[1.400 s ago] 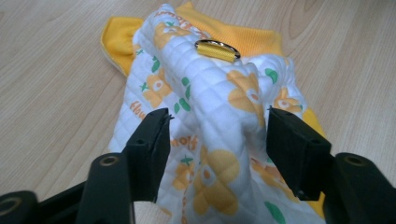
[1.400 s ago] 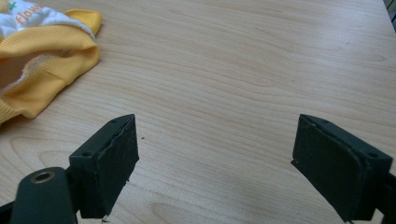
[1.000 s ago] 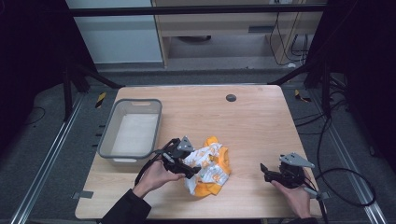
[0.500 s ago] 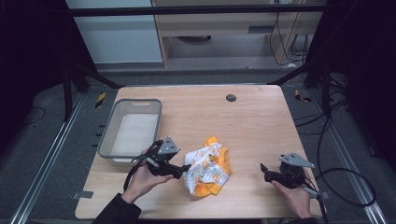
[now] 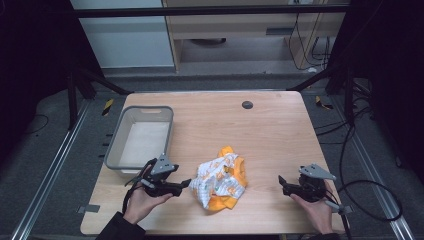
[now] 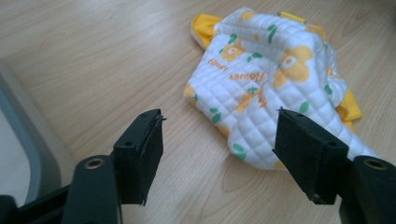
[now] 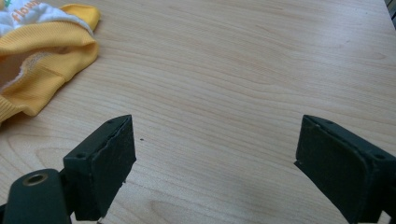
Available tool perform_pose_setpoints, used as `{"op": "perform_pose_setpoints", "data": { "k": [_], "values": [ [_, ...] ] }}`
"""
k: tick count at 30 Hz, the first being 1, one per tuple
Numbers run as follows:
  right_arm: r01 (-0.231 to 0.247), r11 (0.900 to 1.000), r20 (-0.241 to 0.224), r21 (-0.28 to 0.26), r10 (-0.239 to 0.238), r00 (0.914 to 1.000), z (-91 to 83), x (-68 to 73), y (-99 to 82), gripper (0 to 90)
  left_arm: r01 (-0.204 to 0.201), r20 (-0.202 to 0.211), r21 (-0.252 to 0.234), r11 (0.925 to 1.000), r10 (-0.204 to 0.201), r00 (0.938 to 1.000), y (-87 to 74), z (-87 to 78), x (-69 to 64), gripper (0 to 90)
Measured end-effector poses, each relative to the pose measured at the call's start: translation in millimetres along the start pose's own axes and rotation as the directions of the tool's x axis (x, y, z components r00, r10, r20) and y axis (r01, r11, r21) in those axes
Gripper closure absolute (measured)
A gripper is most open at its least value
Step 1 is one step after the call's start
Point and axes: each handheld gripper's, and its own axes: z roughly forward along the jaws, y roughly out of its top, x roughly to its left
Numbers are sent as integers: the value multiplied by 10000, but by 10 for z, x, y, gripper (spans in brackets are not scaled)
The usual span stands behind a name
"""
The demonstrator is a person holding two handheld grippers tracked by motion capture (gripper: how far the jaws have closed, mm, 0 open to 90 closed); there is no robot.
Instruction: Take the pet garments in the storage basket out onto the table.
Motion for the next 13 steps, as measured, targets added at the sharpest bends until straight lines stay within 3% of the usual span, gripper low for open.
{"op": "perform_pose_setpoints", "data": {
  "k": [13],
  "values": [
    [134,9998,18,135,-134,9999,10,27,-8,113,438,-301,-125,9990,-441,9986,-370,-121,67,369]
  ]
}}
